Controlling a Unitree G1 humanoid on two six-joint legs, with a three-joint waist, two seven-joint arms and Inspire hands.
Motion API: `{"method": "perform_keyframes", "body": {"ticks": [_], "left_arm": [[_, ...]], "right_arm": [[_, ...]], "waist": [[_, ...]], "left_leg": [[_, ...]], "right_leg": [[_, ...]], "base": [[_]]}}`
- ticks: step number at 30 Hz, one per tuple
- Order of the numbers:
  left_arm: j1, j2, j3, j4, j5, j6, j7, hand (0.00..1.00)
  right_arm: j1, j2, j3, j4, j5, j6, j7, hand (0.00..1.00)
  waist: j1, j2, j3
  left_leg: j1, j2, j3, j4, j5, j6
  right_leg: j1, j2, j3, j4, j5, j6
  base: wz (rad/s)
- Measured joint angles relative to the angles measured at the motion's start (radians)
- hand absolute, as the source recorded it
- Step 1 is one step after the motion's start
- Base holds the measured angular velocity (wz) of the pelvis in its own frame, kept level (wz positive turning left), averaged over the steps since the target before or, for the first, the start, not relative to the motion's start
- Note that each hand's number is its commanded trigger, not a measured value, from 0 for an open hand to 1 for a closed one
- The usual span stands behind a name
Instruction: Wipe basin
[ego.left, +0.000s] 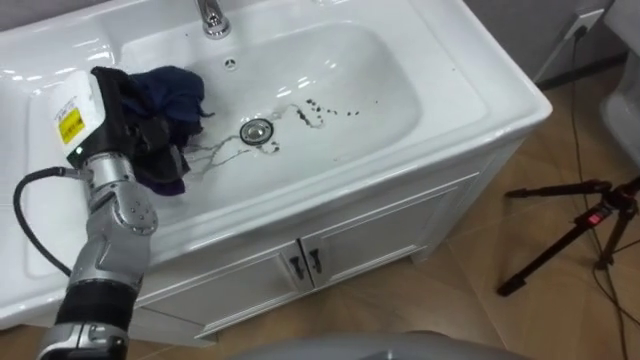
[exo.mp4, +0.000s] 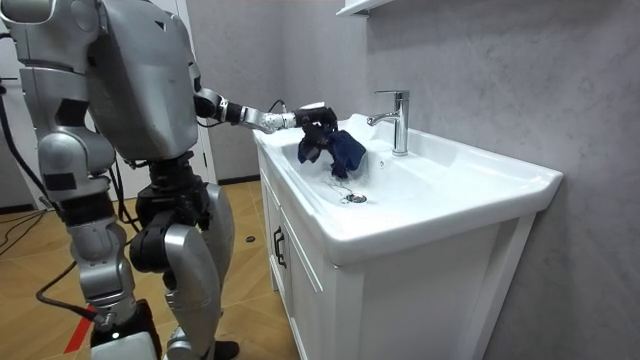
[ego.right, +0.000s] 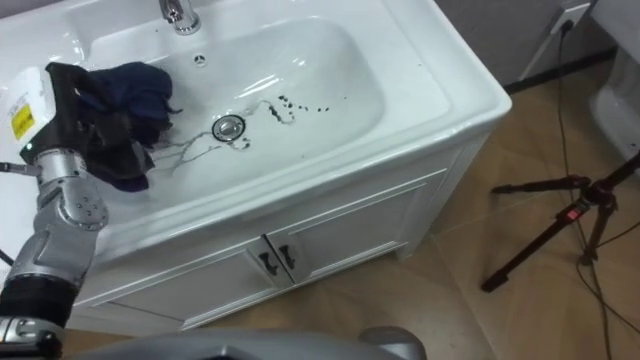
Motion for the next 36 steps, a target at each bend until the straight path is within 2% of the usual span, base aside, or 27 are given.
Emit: {"method": "perform_keyframes", "body": {"ticks": [3, 8, 18, 21, 28, 34, 36], "left_arm": [[0.003, 0.000, -0.014, 0.027, 0.037, 0.002, -0.004, 1.00], [0.003, 0.000, -0.036, 0.102, 0.100, 0.025, -0.036, 1.00], [0.003, 0.002, -0.039, 0.132, 0.207, 0.046, -0.067, 1.00], [0.003, 0.002, -0.041, 0.186, 0.208, 0.060, -0.067, 1.00], [0.003, 0.002, -0.040, 0.266, 0.205, 0.060, -0.064, 1.00], [-0.028, -0.005, -0.039, 0.315, 0.182, 0.060, -0.094, 1.00], [-0.034, -0.016, -0.019, 0.324, 0.183, 0.061, -0.110, 1.00]], "right_arm": [[0.000, 0.000, 0.001, -0.002, 0.004, 0.000, 0.002, 0.00], [0.002, 0.000, 0.002, -0.014, 0.000, 0.001, 0.002, 0.00], [0.002, -0.003, 0.001, -0.022, -0.001, 0.003, 0.000, 0.00], [0.003, -0.004, 0.001, -0.021, 0.001, 0.004, -0.009, 0.00], [-0.002, -0.011, 0.001, -0.016, 0.004, 0.012, -0.014, 0.00], [0.000, -0.012, 0.000, -0.017, 0.001, 0.026, -0.008, 0.00], [0.002, -0.011, 0.000, -0.017, 0.001, 0.026, -0.010, 0.00]], "waist": [[-0.002, 0.001, -0.0002], [-0.010, 0.001, 0.0001], [-0.008, 0.006, -0.0033], [-0.011, 0.006, -0.0032], [-0.023, 0.000, 0.0001], [-0.025, 0.000, -0.0002], [-0.025, -0.002, -0.0005]], "left_leg": [[0.000, 0.000, 0.000, 0.000, 0.000, 0.000], [-0.002, 0.000, 0.000, 0.000, 0.000, 0.000], [-0.004, 0.000, 0.005, 0.001, 0.000, 0.000], [-0.002, 0.001, 0.005, 0.001, 0.000, 0.000], [0.030, 0.004, 0.006, 0.000, 0.000, 0.000], [0.037, 0.008, 0.029, -0.004, 0.000, 0.000], [0.043, 0.009, 0.033, -0.004, 0.000, 0.000]], "right_leg": [[0.001, 0.000, 0.001, 0.000, 0.000, 0.000], [0.000, -0.001, 0.002, -0.002, 0.000, 0.000], [0.002, -0.001, 0.006, -0.012, 0.000, 0.001], [0.003, -0.001, 0.010, -0.013, 0.000, 0.001], [0.027, -0.002, 0.028, -0.012, 0.000, 0.001], [0.020, 0.000, 0.029, -0.004, 0.001, 0.000], [0.020, 0.001, 0.030, 0.007, 0.001, 0.000]], "base": [[0.00], [0.00], [-0.01], [-0.04], [-0.08], [0.00], [-0.04]]}}
